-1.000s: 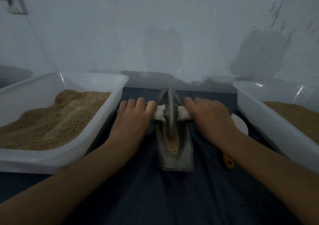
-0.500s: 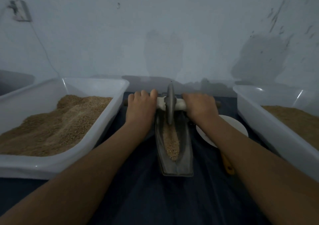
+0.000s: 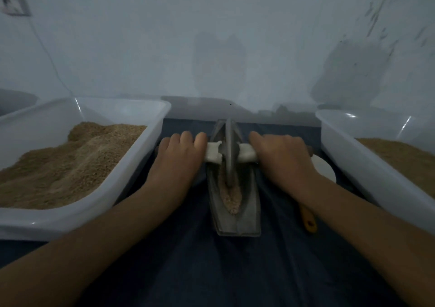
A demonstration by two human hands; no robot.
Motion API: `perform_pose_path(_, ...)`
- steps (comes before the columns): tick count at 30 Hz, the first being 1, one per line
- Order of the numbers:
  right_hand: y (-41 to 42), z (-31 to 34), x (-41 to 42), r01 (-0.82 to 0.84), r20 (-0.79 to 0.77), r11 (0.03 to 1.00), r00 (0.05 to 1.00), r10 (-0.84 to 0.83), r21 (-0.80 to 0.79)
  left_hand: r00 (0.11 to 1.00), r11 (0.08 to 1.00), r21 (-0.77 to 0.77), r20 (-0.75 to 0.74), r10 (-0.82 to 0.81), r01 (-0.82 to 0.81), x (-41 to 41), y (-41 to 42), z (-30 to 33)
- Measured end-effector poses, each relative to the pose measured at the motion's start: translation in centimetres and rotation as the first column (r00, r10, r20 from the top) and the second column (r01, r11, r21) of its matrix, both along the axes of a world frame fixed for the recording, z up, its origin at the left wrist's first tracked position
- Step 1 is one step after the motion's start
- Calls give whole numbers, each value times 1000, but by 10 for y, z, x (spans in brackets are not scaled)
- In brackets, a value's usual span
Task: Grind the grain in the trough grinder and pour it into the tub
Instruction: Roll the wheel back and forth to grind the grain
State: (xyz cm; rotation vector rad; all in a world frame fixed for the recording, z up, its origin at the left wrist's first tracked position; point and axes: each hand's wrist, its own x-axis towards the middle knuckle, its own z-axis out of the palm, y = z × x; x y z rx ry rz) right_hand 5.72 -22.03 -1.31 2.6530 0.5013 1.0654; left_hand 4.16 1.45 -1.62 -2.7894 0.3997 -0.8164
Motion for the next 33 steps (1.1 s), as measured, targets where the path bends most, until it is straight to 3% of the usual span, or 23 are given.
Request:
perform_pose_path(4, 8, 12, 55, 184, -276, 970, 951, -136, 158, 993, 994, -6, 43, 106, -106, 40, -23, 16)
perform_pose_path(6, 9, 11, 64, 221, -329, 959, 932, -153, 180, 991, 993, -12, 64, 120, -119, 46, -29, 17)
perform_pose_path(8, 6, 7, 50, 157, -253, 974, 961, -112, 162, 993, 995, -21, 69, 95, -94, 39, -26, 14)
perform_pose_path(11, 2, -1, 13, -23, -16, 997, 1000, 24, 73, 999, 1000, -6, 35, 29, -29, 10, -10, 0)
perform_pose_path(14, 2, -2, -19, -33, 52, 999, 998, 35, -26, 993, 997, 44, 92, -70, 66, -20, 9, -12)
perform_pose_path(17, -1, -4, -33, -65, 77, 997, 995, 67, -28, 984, 991, 99, 146, -102, 89, -33, 16, -15)
perform_pose_path(23, 0, -3, 5, -25, -23, 999, 999, 25, 36, 998, 998, 56, 67, 15, -19, 6, -4, -3)
perform_pose_path(28, 13, 19, 59, 225, -346, 966, 923, -169, 127, 991, 993, 7, 62, 118, -119, 42, -22, 11)
perform_pose_path(31, 13, 19, 48, 198, -327, 977, 931, -160, 84, 993, 994, -12, 42, 110, -110, 31, -21, 6)
perform_pose_path(33, 11, 11, 22, 97, -206, 994, 975, -85, 47, 997, 998, 5, 30, 65, -65, 15, -13, -1)
